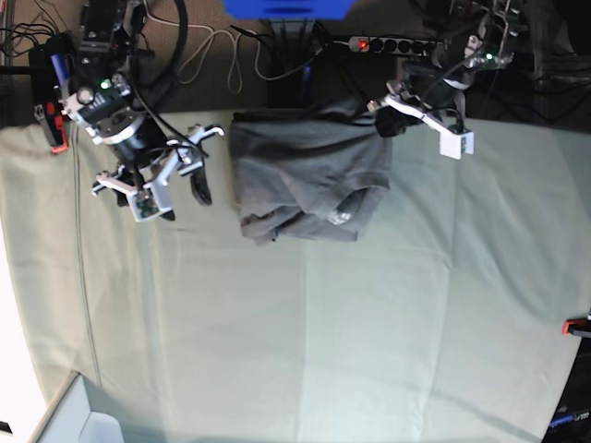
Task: Layout the t-shirt on the table in an organized manner, then fold the t-shirt properly
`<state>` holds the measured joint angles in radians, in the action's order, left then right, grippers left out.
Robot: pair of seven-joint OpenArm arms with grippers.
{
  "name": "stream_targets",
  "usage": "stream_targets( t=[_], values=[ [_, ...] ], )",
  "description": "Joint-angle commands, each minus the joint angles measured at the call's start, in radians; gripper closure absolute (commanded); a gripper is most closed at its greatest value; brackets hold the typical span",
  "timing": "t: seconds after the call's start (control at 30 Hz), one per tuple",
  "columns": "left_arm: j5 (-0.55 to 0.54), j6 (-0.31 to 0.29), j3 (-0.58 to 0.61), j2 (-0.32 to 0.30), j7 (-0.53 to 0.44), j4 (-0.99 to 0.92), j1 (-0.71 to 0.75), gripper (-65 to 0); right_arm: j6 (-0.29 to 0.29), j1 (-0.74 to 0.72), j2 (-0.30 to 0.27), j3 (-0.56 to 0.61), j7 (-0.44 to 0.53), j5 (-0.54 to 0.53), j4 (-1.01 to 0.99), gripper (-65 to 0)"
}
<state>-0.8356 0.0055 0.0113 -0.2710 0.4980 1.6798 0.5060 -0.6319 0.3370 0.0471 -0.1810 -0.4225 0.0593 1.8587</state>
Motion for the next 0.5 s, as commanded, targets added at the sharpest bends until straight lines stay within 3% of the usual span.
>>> stream_targets(
  t=[0.0, 0.23, 0.47],
  values=[
    [-0.008, -0.005, -0.004, -0.007, -0.02, 0.016, 0.003, -0.3, -0.003, 0.0, 0.0, 0.018, 0.023, -0.017, 0.017, -33.6],
    [-0.014, -0.005, -0.004, -0.012, -0.012, 0.044, 0.004, -0.9, -0.003, 0.0, -0.003, 0.13, 0.023, -0.014, 0.017, -33.6],
    [-0.052, 0.0, -0.012, -0.007, 0.061, 0.081, 0.018, -17.1, -0.003, -0.006, -0.003, 0.159, 0.023, -0.013, 0.015, -33.6]
  ],
)
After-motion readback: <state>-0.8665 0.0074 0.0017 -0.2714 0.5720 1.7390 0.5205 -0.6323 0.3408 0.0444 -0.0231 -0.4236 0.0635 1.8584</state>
